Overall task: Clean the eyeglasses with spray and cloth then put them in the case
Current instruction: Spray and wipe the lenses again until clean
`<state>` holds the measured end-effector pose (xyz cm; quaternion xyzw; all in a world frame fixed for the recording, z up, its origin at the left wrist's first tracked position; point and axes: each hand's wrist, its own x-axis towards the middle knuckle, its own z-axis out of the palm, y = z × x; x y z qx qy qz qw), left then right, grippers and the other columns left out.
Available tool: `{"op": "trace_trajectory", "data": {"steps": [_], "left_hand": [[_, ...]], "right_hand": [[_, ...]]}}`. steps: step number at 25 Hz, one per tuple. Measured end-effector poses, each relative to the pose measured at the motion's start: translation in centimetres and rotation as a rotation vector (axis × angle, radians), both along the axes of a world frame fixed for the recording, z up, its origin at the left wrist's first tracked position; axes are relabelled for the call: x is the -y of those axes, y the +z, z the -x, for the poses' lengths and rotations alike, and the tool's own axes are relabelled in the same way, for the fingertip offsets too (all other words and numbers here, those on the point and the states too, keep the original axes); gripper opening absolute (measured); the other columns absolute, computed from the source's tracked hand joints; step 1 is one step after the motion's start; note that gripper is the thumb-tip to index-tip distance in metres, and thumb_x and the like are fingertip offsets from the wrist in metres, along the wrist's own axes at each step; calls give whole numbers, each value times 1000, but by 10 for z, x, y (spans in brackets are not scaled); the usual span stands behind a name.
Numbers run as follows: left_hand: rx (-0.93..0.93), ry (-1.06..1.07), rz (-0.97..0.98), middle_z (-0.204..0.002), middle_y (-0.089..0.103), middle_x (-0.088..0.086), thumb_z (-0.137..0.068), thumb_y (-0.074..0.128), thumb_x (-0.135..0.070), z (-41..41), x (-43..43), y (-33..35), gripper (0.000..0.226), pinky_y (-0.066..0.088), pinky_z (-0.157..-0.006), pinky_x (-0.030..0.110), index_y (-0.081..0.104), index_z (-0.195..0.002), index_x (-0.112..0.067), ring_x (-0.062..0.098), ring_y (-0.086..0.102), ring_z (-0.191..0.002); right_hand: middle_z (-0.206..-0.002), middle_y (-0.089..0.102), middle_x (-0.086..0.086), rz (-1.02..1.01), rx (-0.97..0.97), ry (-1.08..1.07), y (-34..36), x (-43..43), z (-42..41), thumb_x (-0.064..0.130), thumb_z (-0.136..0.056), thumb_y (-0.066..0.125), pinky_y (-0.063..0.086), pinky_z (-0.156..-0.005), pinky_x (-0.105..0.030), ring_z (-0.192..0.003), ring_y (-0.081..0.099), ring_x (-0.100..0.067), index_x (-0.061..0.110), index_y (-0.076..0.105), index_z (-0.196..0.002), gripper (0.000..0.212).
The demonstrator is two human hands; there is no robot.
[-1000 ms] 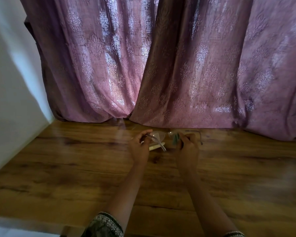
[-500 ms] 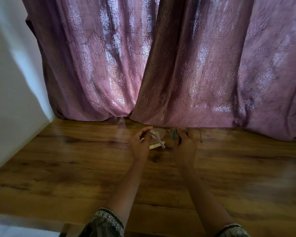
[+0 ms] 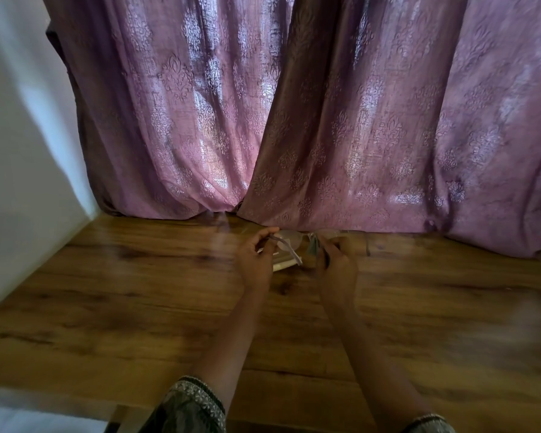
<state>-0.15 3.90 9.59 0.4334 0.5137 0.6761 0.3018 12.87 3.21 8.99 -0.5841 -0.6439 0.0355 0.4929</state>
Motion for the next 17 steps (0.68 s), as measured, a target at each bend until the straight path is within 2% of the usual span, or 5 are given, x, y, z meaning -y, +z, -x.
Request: {"op": "trace_trajectory", "data": {"steps": [3, 6, 11, 14, 17], "left_hand": [[1, -6, 3, -83, 67, 5, -83, 60, 2, 1, 1, 0, 17, 43, -54, 5, 69, -95, -5, -9, 59, -58], [-3, -8, -2, -83, 68, 6, -83, 60, 1, 0, 3, -1, 17, 44, -55, 5, 69, -95, -6, -8, 60, -60], [31, 5, -7, -87, 69, 10, -82, 61, 3, 3, 3, -3, 17, 46, -57, 7, 69, -95, -5, -3, 61, -62], [29, 10, -8, -87, 69, 8, -81, 61, 4, 5, 4, -2, 18, 45, -57, 6, 70, -95, -5, -7, 59, -61], [23, 7, -5, -88, 69, 9, -81, 60, 4, 4, 5, 0, 19, 45, -57, 6, 69, -96, -2, -2, 61, -65]], "right_hand": [[-96, 57, -15, -9, 8, -25, -2, 7, -8, 1, -87, 55, 51, -67, -34, -78, 55, -23, 2, 63, -113, 27], [-102, 56, -18, 39, -41, -95, 5, -6, -8, 3, -89, 53, 45, -70, -28, -84, 57, -28, 3, 60, -118, 30], [-96, 57, -15, -40, 96, 5, -4, 9, -1, 2, -85, 57, 51, -67, -36, -82, 56, -29, 6, 64, -114, 29], [-100, 54, -16, 1, -23, -64, 6, 11, -4, -1, -86, 56, 44, -71, -27, -81, 53, -24, 2, 62, -115, 30], [-103, 56, -15, 34, -39, -77, 14, -4, 3, 3, -88, 54, 50, -74, -34, -79, 56, -24, 6, 61, -118, 31]]}}
